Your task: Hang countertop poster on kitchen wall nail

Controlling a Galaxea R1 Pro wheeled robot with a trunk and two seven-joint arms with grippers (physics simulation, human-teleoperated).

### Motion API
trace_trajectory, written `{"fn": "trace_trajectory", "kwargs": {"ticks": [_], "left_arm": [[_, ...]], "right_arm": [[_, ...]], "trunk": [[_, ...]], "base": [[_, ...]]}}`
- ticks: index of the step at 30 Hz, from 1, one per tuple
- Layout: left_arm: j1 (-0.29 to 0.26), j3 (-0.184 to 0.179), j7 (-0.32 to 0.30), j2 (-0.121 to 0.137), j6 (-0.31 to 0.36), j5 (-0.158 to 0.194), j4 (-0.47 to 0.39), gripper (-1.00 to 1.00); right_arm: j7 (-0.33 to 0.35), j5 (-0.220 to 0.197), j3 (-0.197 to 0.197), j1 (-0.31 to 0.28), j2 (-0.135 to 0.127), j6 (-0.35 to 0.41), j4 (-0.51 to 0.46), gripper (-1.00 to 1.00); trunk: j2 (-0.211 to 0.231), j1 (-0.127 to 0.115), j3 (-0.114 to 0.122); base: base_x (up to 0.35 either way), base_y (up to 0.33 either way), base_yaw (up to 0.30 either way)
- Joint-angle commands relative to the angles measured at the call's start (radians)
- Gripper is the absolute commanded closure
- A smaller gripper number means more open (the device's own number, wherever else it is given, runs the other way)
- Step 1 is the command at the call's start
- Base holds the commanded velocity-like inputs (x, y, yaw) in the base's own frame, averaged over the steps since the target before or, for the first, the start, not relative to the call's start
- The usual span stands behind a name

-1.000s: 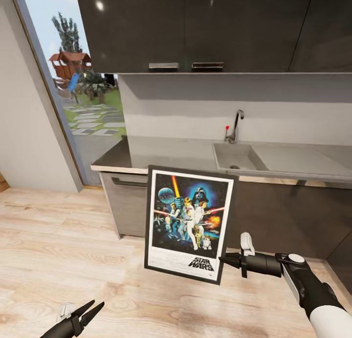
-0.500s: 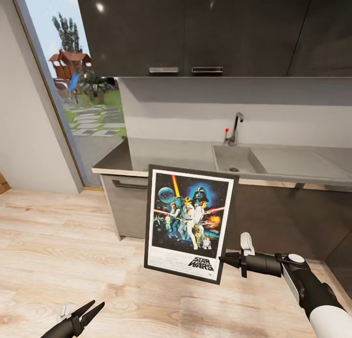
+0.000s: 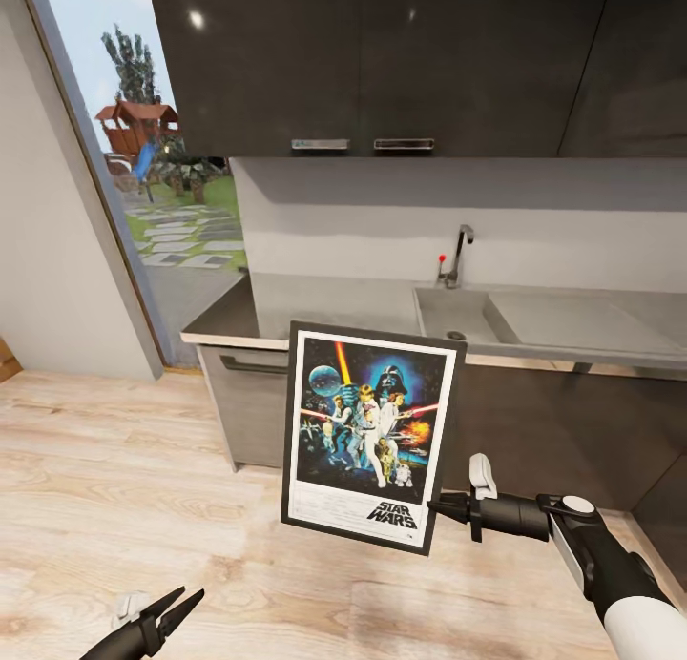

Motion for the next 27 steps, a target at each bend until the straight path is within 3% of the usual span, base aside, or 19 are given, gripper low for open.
{"fn": "trace_trajectory", "kwargs": {"ticks": [1, 7, 14, 27], "left_arm": [[-0.001, -0.009, 0.003, 0.000, -0.006, 0.007, 0.000, -1.00], [-0.001, -0.009, 0.009, -0.001, -0.006, 0.007, 0.000, -1.00], [-0.001, -0.008, 0.010, -0.001, -0.006, 0.007, 0.000, -1.00], [-0.001, -0.008, 0.010, -0.001, -0.006, 0.007, 0.000, -1.00]], "right_arm": [[0.006, 0.002, -0.002, -0.001, 0.000, 0.008, 0.000, 1.00], [0.006, 0.002, -0.002, -0.001, 0.000, 0.008, 0.000, 1.00], [0.006, -0.033, -0.002, -0.001, 0.000, 0.005, 0.000, 1.00], [0.006, -0.036, -0.001, -0.001, 0.000, 0.005, 0.000, 1.00]], "trunk": [[0.007, -0.004, 0.002], [0.049, -0.027, 0.021], [0.098, -0.054, 0.043], [0.189, -0.104, 0.084]], "base": [[0.000, 0.000, 0.000], [0.000, 0.000, 0.000], [0.000, 0.000, 0.000], [0.000, 0.000, 0.000]]}}
